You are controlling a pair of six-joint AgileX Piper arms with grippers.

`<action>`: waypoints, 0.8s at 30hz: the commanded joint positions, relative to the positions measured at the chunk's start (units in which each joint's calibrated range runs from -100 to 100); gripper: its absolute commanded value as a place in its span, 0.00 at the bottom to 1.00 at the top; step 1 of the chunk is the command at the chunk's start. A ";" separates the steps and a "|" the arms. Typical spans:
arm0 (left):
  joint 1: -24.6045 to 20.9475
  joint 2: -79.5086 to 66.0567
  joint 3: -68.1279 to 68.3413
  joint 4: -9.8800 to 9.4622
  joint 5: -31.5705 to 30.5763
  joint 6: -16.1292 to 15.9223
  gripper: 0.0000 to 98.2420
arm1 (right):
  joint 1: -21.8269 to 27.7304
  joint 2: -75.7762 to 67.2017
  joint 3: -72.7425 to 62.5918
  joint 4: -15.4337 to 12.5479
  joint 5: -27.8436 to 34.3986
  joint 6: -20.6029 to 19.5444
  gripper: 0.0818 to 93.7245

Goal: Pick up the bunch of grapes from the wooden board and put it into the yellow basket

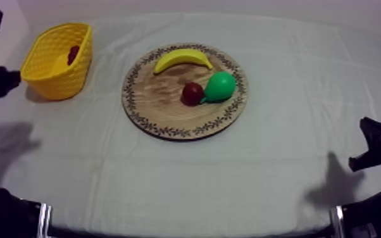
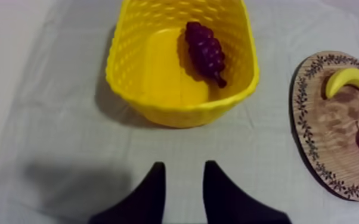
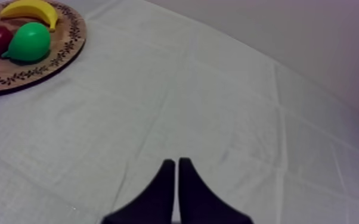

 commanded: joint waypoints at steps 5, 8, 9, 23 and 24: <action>-0.02 -20.57 11.87 -0.34 0.90 1.89 0.04 | -0.01 0.00 0.00 -0.01 -0.01 0.01 0.00; 0.01 -25.80 15.68 -0.64 0.91 2.75 0.01 | -0.01 0.00 0.00 -0.01 -0.01 0.00 0.00; 0.09 -27.40 16.81 -0.83 0.80 3.26 0.01 | -0.01 0.00 0.00 -0.01 -0.01 0.00 0.00; 1.14 -41.58 28.44 -1.57 -4.11 3.70 0.00 | -0.01 0.00 0.00 -0.01 -0.01 0.00 0.00; 1.09 -42.19 28.73 -1.62 -4.34 3.68 0.00 | -0.01 0.00 0.00 -0.01 -0.01 0.00 0.00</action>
